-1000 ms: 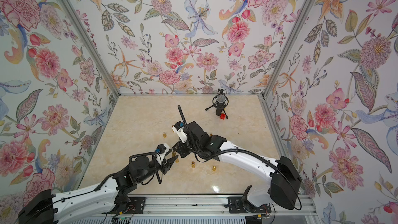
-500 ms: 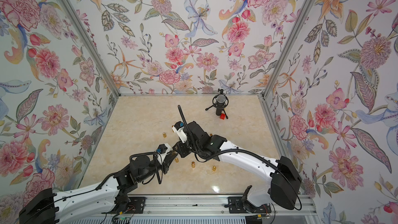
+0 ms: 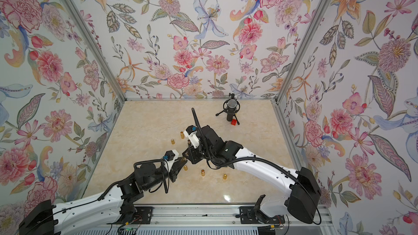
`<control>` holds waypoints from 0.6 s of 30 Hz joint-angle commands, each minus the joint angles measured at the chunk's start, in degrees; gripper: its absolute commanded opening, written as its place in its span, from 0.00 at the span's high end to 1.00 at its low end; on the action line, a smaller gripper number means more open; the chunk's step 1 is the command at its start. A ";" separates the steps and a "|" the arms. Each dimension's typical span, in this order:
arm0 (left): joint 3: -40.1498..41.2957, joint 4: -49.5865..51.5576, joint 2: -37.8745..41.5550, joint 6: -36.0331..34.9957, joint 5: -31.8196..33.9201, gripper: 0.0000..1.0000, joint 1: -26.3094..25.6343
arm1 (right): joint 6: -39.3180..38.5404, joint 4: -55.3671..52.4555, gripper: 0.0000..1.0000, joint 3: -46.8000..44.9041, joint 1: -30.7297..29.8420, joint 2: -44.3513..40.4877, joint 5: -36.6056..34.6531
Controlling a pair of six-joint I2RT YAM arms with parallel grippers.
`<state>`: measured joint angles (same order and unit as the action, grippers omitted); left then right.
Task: Open the lipstick cap
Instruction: Open the cover of the lipstick, then place the cover at the center of the board.
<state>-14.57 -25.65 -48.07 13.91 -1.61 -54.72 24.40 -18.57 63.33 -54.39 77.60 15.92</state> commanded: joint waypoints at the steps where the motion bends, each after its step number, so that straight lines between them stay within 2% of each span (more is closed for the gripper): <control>1: 0.54 6.51 0.34 0.32 0.49 0.95 -0.05 | 0.69 -0.06 0.81 1.55 1.96 -3.57 -3.15; 10: 0.54 9.63 4.41 1.01 1.76 0.97 -0.24 | -0.80 -1.72 0.81 -0.35 3.42 -7.46 -5.53; 14: 0.51 11.56 8.36 2.92 3.25 0.97 -0.26 | -2.29 -4.75 0.81 -5.72 2.81 -11.00 -11.25; 18: 0.29 13.25 10.49 3.74 4.33 0.97 -0.24 | -2.31 -6.83 0.81 -12.19 -2.20 -13.77 -21.35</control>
<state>-14.35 -14.79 -38.74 16.08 0.67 -54.78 22.94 -21.17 54.98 -53.36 65.01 3.46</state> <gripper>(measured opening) 0.219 0.209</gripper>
